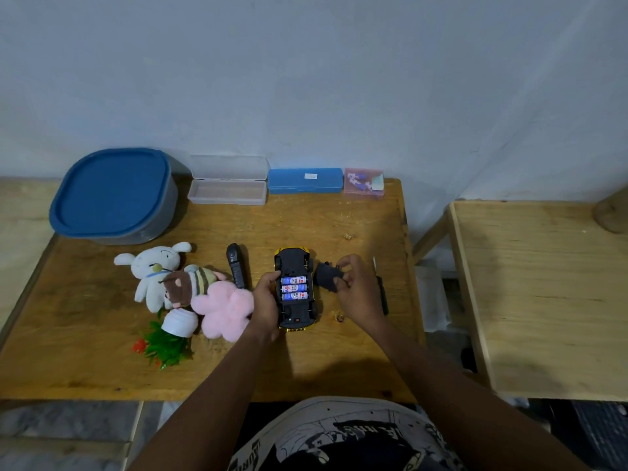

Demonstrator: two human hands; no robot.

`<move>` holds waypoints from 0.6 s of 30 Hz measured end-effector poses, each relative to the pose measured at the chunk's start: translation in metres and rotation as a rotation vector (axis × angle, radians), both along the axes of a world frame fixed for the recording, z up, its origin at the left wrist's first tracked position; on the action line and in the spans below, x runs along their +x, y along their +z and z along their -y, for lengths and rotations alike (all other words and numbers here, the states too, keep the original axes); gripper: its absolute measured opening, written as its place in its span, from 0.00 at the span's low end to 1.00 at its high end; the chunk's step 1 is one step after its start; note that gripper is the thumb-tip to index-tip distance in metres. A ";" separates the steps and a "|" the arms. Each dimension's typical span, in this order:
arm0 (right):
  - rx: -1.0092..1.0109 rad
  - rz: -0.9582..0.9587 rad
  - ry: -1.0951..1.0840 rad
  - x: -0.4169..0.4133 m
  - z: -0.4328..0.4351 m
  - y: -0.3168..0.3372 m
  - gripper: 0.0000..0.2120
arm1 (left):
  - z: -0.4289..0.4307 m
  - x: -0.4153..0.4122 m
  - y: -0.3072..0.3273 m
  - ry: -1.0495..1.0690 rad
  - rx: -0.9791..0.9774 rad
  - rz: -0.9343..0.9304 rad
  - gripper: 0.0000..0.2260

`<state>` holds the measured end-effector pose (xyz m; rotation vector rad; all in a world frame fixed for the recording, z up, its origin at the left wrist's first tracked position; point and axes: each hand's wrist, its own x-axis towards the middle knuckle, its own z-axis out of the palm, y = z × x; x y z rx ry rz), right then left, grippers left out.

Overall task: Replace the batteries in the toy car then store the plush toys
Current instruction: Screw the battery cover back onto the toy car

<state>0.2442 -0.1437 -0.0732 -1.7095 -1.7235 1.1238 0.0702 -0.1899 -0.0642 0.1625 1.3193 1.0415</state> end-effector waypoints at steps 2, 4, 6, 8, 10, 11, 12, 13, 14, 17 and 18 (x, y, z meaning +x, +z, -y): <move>0.029 -0.034 -0.059 0.002 -0.003 0.004 0.13 | -0.002 -0.001 0.002 -0.010 -0.016 0.003 0.24; 0.044 -0.095 -0.112 0.002 -0.005 0.008 0.12 | -0.004 0.000 0.005 -0.015 -0.023 0.019 0.27; 0.063 -0.149 -0.155 0.000 -0.006 0.013 0.12 | -0.008 0.001 0.008 -0.008 -0.027 0.035 0.29; 0.102 -0.190 -0.186 -0.003 -0.007 0.020 0.12 | -0.011 0.003 0.012 -0.008 -0.019 0.044 0.31; 0.126 -0.230 -0.207 -0.005 -0.008 0.025 0.13 | -0.015 0.005 0.015 0.008 -0.006 0.052 0.29; 0.132 -0.247 -0.215 -0.006 -0.009 0.026 0.13 | -0.017 0.005 0.016 0.014 0.002 0.056 0.28; 0.140 -0.254 -0.221 -0.006 -0.009 0.027 0.13 | -0.019 0.005 0.016 0.019 0.013 0.060 0.28; 0.154 -0.255 -0.225 -0.007 -0.009 0.029 0.14 | -0.020 0.005 0.016 0.019 0.024 0.063 0.27; 0.171 -0.256 -0.227 -0.007 -0.009 0.030 0.14 | -0.021 0.005 0.016 0.014 0.030 0.067 0.26; 0.199 -0.275 -0.235 -0.007 -0.009 0.031 0.13 | -0.021 0.004 0.016 -0.005 0.049 0.081 0.21; 0.192 -0.279 -0.227 -0.007 -0.010 0.031 0.13 | -0.021 0.004 0.016 -0.009 0.056 0.082 0.20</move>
